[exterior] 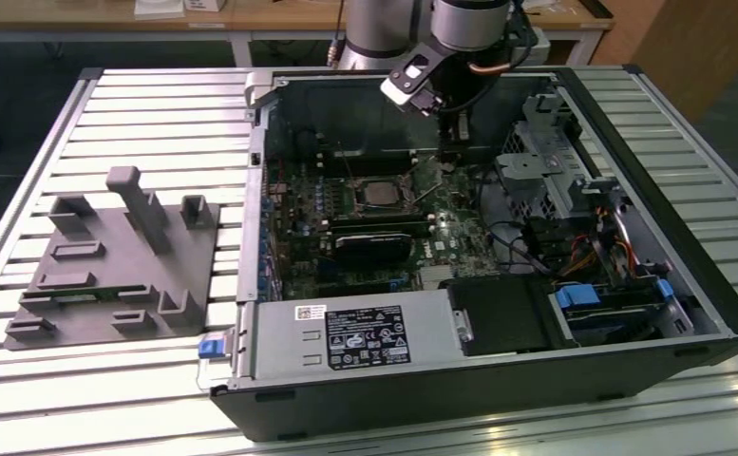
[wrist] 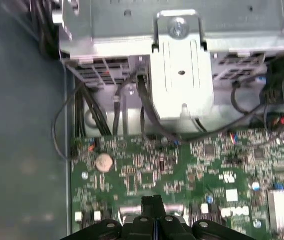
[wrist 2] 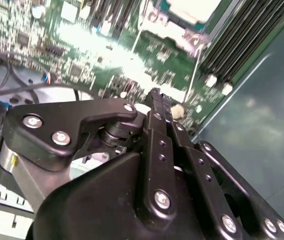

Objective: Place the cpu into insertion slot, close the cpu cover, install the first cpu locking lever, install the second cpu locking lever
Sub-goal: 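Close the cpu cover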

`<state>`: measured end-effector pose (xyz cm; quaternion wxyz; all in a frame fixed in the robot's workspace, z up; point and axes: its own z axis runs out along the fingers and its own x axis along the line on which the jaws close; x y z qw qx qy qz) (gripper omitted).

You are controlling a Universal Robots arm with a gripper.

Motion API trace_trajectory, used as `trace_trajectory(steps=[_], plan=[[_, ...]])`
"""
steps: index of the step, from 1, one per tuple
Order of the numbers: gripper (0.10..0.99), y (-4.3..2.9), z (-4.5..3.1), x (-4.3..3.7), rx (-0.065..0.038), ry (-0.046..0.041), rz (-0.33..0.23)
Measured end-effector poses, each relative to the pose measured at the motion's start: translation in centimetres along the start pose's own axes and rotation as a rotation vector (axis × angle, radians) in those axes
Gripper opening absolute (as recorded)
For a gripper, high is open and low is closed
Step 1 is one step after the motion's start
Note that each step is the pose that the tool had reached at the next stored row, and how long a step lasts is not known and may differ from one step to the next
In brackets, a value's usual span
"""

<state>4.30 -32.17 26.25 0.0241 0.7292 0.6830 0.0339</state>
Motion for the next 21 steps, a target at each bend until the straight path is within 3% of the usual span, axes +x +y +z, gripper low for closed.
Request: trace_trajectory(steps=[7,21], plan=[[0.106,1.07,0.20,0.12,0.000,0.0000,0.000],[0.106,1.17,2.49,0.13,0.001,-0.0004,0.000]])
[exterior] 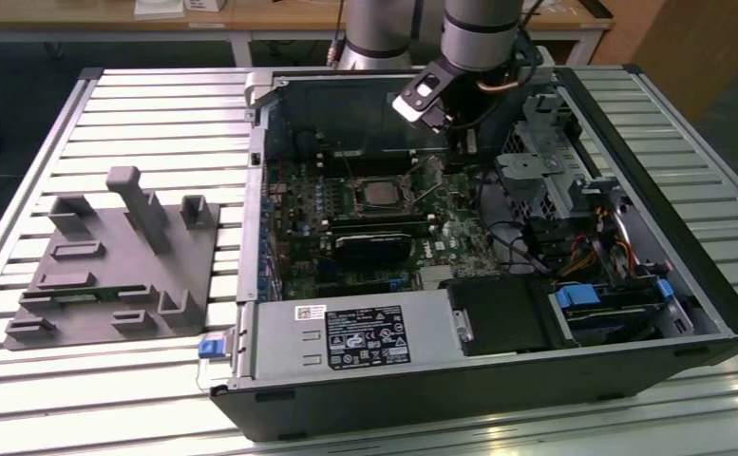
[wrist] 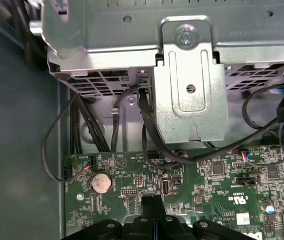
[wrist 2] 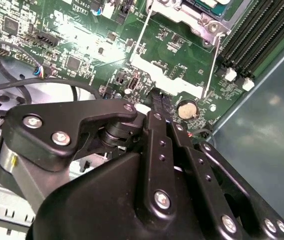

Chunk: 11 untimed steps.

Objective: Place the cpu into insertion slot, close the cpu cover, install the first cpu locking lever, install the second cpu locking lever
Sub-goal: 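Close the cpu cover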

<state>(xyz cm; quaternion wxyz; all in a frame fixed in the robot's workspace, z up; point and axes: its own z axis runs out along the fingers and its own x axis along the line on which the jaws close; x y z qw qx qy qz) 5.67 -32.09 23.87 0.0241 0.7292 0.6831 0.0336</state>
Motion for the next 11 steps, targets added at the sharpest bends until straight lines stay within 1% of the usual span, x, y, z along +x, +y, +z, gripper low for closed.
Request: trace_trajectory(steps=[2,7,8,9,10,11], plan=[[0.106,0.00,0.26,0.00,0.000,0.0001,0.000],[0.106,0.01,0.30,0.00,0.000,-0.0001,0.000],[0.106,0.02,0.30,0.00,0.003,-0.0002,0.000],[0.106,0.02,0.31,0.00,0.009,-0.0004,0.000],[0.106,0.03,0.31,0.00,0.017,-0.0011,0.000],[0.106,0.04,0.33,0.00,0.030,-0.0019,0.000]])
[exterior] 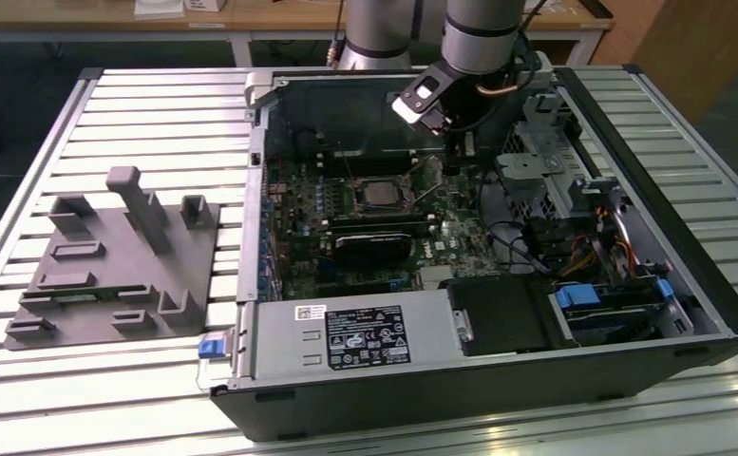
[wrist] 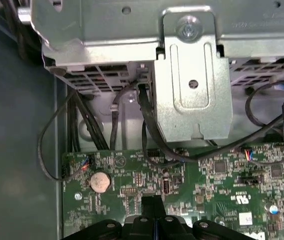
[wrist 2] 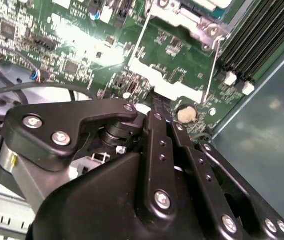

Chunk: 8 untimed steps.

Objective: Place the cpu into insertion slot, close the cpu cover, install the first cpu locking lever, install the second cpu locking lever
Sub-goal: 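Close the cpu cover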

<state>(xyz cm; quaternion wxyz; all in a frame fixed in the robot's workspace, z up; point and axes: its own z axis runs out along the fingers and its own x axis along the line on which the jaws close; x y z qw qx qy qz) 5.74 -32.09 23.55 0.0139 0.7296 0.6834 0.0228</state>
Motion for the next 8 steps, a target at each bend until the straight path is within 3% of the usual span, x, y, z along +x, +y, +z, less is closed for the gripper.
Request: trace_trajectory(steps=[5,6,8], plan=[[0.106,0.08,0.08,0.00,0.078,-0.0052,0.001],[0.106,0.08,0.08,0.00,0.084,-0.0056,0.001],[0.106,0.08,0.08,0.00,0.085,-0.0058,0.001]])
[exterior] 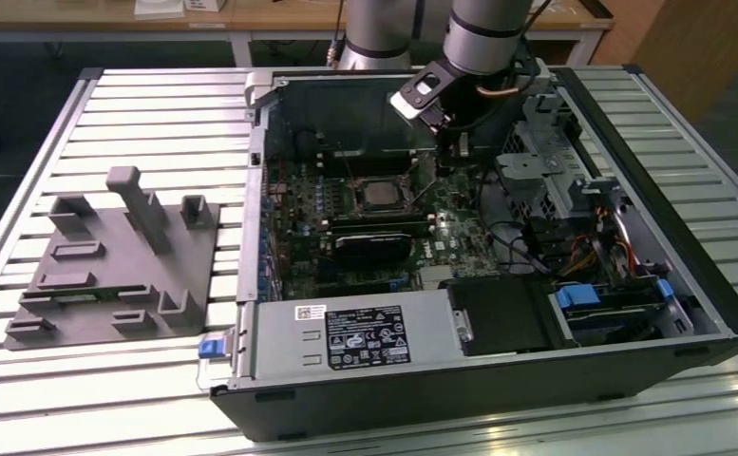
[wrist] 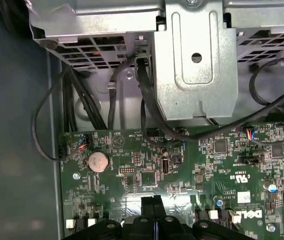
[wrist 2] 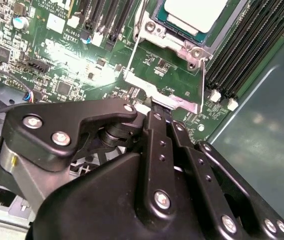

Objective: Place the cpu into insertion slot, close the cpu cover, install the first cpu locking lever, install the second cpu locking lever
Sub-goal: 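Close the cpu cover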

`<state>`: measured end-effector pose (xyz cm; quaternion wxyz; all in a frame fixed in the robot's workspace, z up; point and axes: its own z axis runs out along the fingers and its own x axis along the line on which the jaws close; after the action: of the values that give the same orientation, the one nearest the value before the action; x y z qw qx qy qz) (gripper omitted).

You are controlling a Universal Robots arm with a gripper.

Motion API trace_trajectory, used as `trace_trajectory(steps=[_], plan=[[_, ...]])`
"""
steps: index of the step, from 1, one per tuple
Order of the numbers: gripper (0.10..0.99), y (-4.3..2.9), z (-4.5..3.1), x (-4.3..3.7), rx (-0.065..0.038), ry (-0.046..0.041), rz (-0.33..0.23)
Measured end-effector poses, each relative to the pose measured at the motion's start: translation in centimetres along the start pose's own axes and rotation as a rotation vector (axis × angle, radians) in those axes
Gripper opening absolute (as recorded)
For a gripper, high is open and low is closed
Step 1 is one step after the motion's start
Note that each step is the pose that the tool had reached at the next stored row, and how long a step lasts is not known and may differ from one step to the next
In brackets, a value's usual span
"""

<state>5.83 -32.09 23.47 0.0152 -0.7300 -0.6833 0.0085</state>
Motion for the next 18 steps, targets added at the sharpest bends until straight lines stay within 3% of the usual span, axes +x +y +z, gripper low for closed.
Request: trace_trajectory(steps=[4,7,18], plan=[[0.106,-0.04,0.01,0.00,0.001,0.0002,0.000],[0.106,-0.55,0.03,-0.03,0.000,0.0002,0.000],[0.106,-4.26,0.14,-0.29,-0.018,0.0016,0.000]])
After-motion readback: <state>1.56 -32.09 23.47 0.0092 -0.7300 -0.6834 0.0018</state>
